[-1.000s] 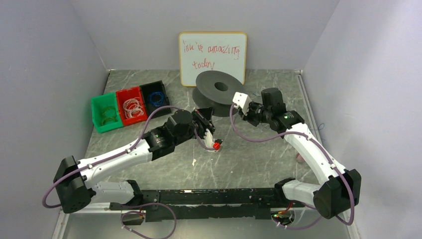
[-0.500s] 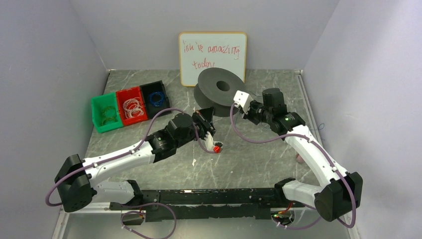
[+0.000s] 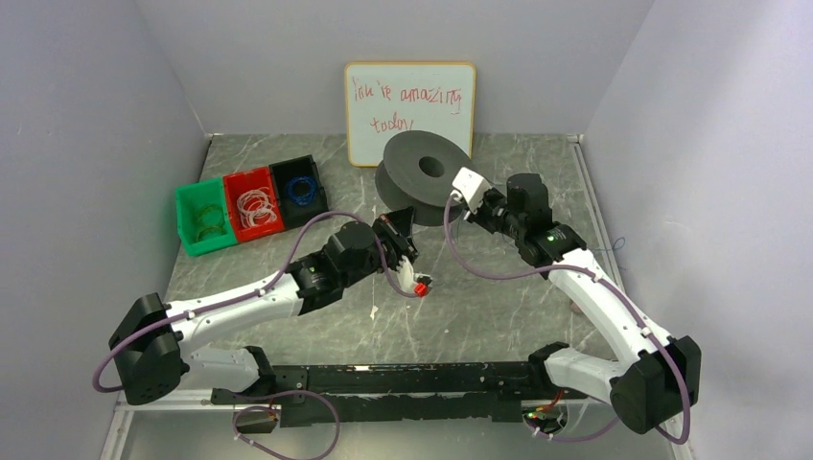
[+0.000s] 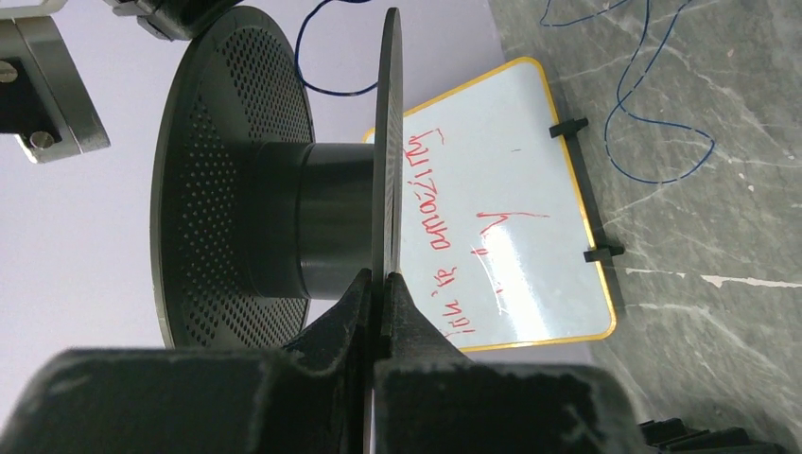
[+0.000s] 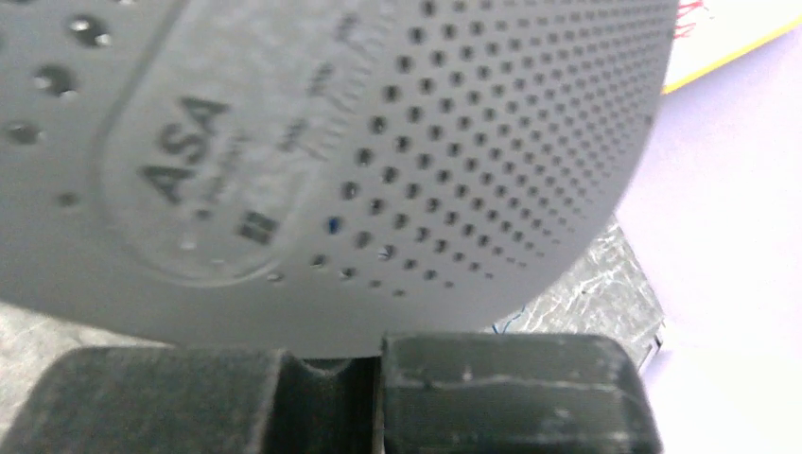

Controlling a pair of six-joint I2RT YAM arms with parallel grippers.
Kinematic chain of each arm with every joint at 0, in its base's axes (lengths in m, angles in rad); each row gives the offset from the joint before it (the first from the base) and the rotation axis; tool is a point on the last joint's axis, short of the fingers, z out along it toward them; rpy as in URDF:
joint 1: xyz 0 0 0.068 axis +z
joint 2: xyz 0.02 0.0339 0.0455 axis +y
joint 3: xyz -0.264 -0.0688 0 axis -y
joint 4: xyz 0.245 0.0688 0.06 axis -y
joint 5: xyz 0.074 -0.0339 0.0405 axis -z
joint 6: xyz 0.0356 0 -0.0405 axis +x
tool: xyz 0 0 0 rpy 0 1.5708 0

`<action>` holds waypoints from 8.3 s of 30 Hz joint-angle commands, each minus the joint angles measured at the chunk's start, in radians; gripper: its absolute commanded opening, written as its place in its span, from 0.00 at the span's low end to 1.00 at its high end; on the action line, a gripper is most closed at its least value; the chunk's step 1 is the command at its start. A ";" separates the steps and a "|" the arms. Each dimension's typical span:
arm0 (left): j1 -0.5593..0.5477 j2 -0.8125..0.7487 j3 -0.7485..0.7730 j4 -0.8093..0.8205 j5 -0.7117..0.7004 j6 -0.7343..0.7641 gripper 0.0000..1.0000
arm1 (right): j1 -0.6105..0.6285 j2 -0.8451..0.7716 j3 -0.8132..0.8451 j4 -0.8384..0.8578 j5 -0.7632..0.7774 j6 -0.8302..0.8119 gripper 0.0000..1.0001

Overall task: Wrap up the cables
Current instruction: Place the cable on the cable reel.

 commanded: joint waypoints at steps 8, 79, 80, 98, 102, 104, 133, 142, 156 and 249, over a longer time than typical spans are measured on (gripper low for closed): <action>-0.012 -0.022 0.065 0.121 -0.016 -0.052 0.02 | -0.002 -0.012 -0.033 0.173 0.113 0.105 0.00; -0.023 -0.053 0.235 -0.330 0.051 -0.273 0.02 | 0.039 0.071 0.124 -0.397 -0.143 -0.272 0.00; -0.023 -0.053 0.238 -0.334 0.051 -0.273 0.02 | 0.040 0.074 0.130 -0.408 -0.143 -0.279 0.00; -0.023 -0.057 0.261 -0.413 0.094 -0.301 0.02 | 0.039 0.158 0.236 -0.623 -0.161 -0.409 0.00; -0.023 -0.057 0.262 -0.415 0.100 -0.296 0.02 | 0.039 0.172 0.249 -0.649 -0.173 -0.414 0.00; -0.023 -0.061 0.257 -0.425 0.100 -0.292 0.02 | 0.040 0.181 0.253 -0.660 -0.172 -0.424 0.00; -0.023 -0.090 0.130 -0.238 0.114 -0.118 0.02 | 0.034 0.286 0.365 -0.822 -0.210 -0.435 0.15; -0.023 -0.066 0.172 -0.244 0.111 -0.171 0.02 | 0.035 0.189 0.297 -0.636 -0.203 -0.360 0.33; -0.023 -0.058 0.183 -0.237 0.076 -0.195 0.02 | 0.034 0.044 0.163 -0.322 -0.221 -0.084 0.32; -0.023 -0.053 0.247 -0.299 0.092 -0.297 0.02 | 0.021 -0.002 0.047 -0.132 -0.424 -0.135 0.06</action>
